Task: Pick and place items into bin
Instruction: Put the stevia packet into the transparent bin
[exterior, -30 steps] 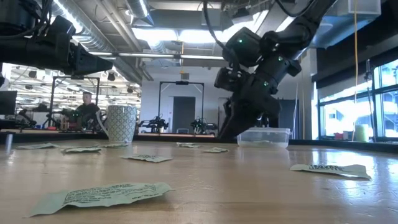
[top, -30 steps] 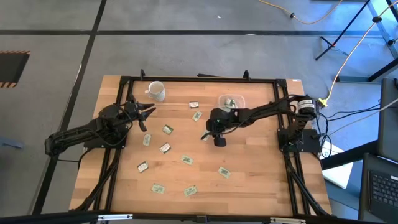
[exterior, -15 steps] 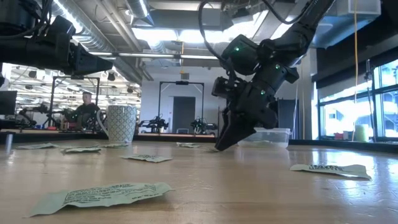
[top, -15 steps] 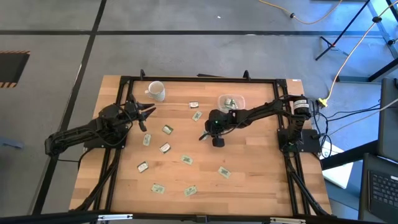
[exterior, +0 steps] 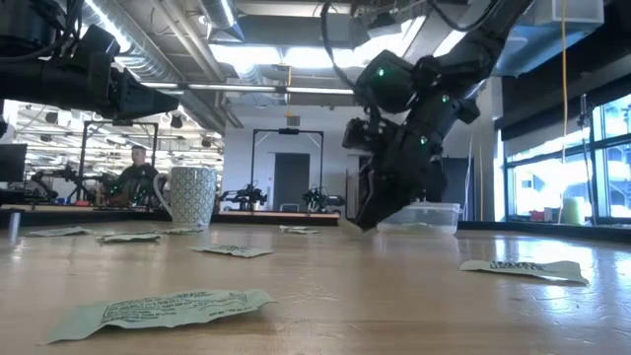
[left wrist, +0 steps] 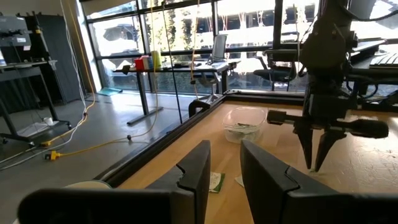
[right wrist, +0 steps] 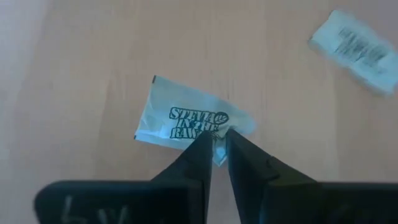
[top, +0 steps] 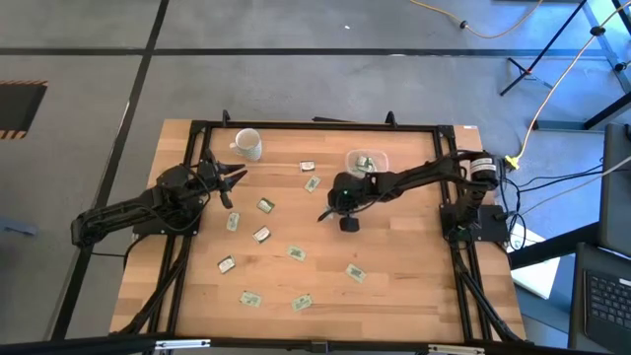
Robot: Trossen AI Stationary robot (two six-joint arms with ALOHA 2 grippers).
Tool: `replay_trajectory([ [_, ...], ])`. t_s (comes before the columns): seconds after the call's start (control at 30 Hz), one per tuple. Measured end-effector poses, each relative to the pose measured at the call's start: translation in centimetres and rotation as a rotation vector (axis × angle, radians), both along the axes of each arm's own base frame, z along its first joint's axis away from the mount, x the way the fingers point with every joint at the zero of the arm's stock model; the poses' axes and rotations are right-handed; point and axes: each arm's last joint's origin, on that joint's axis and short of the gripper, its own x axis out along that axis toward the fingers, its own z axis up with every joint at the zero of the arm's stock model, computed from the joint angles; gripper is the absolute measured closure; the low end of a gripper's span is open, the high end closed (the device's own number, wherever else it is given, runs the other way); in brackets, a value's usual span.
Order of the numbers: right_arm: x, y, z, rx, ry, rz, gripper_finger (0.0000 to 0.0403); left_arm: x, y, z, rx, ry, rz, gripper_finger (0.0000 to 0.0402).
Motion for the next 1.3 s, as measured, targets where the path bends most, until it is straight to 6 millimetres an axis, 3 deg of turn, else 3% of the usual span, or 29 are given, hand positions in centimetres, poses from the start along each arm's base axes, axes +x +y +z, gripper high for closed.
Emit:
replay_trajectory([
  [0.17, -0.9, 0.0, 2.3, -0.025, 0.002, -0.017, 0.0351, 0.0, 0.0, 0.0, 0.000, 0.000, 0.000, 0.0320],
  [0.37, -3.5, -0.7, 6.3, -0.233, 0.043, -0.169, 0.0351, 0.0, 0.0, 0.0, 0.000, -0.001, 0.000, 0.0320],
  [0.5, -5.6, -1.9, 9.0, -0.294, 0.035, -0.294, 0.0351, 0.0, 0.0, 0.0, 0.000, 0.000, 0.000, 0.0320],
  [0.63, -7.3, -3.6, 10.1, -0.289, 0.054, -0.391, 0.0351, 0.0, 0.0, 0.0, 0.000, 0.000, 0.001, 0.0320],
  [1.0, -8.0, -8.5, 7.7, -0.272, 0.164, -0.552, 0.0351, 0.0, 0.0, 0.0, 0.000, 0.000, 0.000, 0.0320],
  [1.3, -7.5, -9.5, 4.7, -0.241, 0.271, -0.576, 0.0351, 0.0, 0.0, 0.0, 0.000, 0.000, 0.000, 0.0320],
])
